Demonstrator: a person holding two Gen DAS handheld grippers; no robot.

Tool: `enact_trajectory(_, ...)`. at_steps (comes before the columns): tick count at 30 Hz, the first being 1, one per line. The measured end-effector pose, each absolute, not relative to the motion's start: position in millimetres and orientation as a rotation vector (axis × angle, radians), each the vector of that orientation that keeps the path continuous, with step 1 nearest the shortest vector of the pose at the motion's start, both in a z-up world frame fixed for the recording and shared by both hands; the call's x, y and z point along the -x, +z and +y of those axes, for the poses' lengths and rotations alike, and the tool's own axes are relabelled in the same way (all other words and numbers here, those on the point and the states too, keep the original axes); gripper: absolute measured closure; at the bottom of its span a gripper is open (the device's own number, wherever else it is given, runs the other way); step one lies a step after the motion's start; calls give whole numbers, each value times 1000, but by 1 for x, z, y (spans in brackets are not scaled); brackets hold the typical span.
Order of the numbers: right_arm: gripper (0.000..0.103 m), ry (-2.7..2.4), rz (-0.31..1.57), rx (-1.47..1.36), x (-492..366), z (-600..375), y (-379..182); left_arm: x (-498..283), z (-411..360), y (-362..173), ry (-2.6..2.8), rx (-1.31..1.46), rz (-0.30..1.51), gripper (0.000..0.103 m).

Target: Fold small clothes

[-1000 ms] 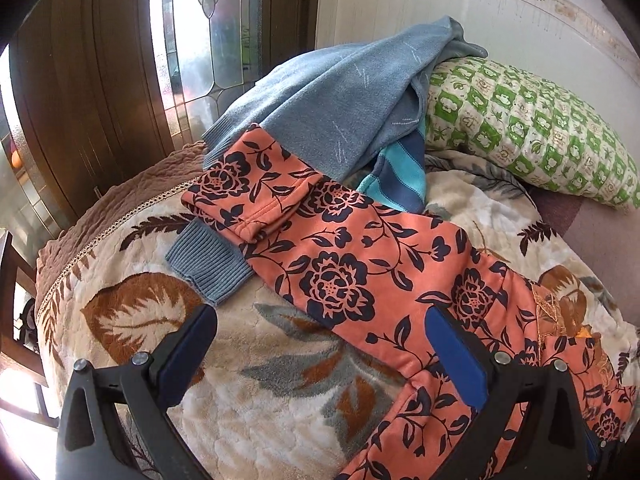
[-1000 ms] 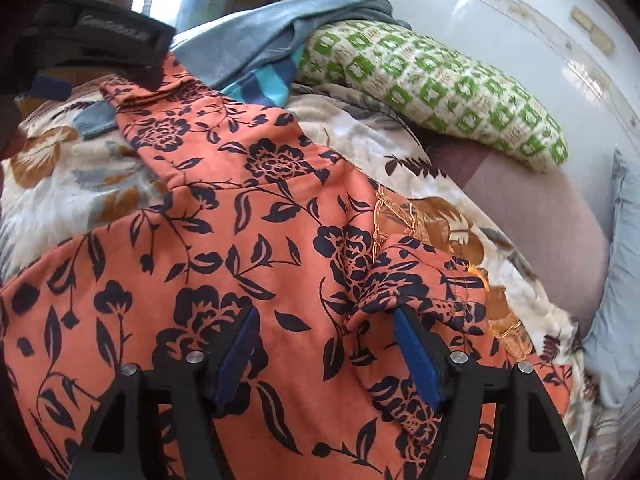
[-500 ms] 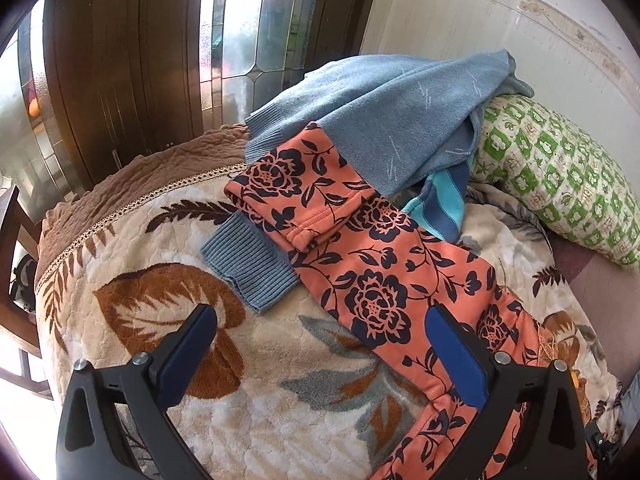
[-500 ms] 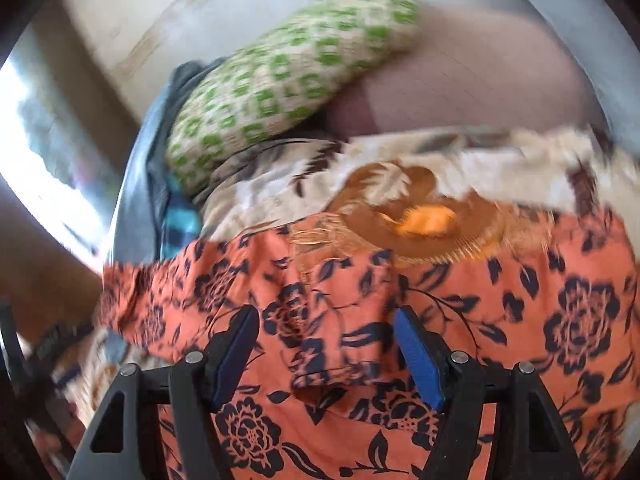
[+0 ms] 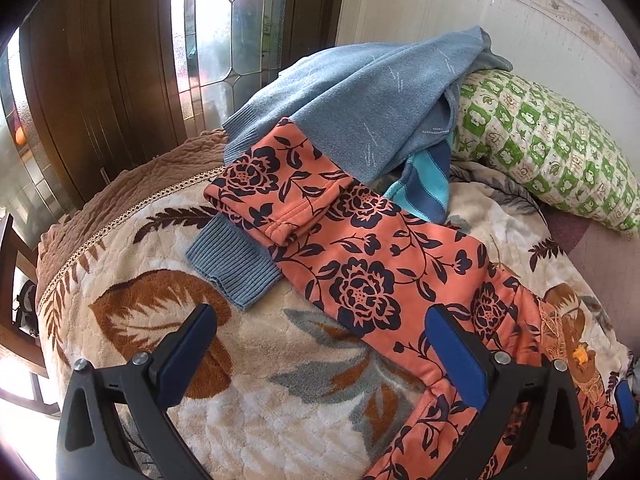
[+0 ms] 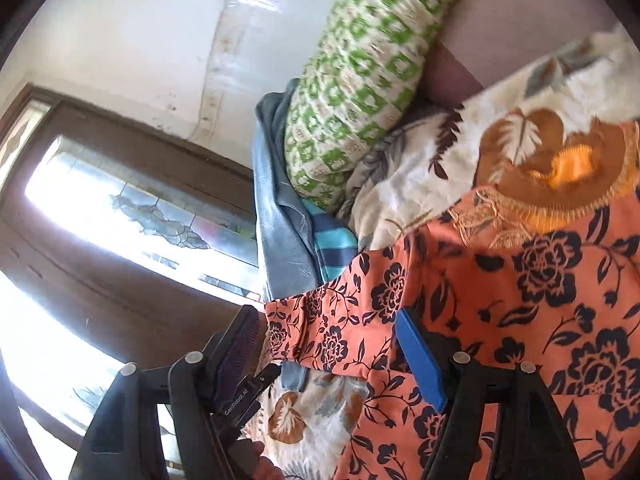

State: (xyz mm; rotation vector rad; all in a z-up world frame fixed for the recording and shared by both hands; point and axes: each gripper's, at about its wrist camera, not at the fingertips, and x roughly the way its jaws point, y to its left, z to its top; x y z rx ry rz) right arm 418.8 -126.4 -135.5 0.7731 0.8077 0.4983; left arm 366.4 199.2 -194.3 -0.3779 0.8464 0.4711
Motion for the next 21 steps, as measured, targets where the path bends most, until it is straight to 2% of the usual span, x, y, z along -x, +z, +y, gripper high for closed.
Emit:
enact_trajectory(3,29,339,828,-715,-404,-167,-144,-370,178,-193,365,370,839,0)
enact_trajectory(7,30,164,779,-779,-369,-254,-166,-381,135,-200,195,308,867,0)
enact_trajectory(9,39,86,748,-827,-352,-296,-175,-384,112,-200,149,256,843,0)
enact_trajectory(10,40,55,734,-850,-344,-315,-177,-386,101,-199,120,234,827,0)
enact_trajectory(17,41,3,686,-952,-327,-383,-198,-408,37,-228,19,82,870,0)
enact_trajectory(19,41,-11,734,-972,-333,-385,-214,-418,22,-247,33,6,928,0)
enact_trajectory(21,41,-90,864,-992,-345,-384,-241,-425,11,-270,74,-84,1007,0)
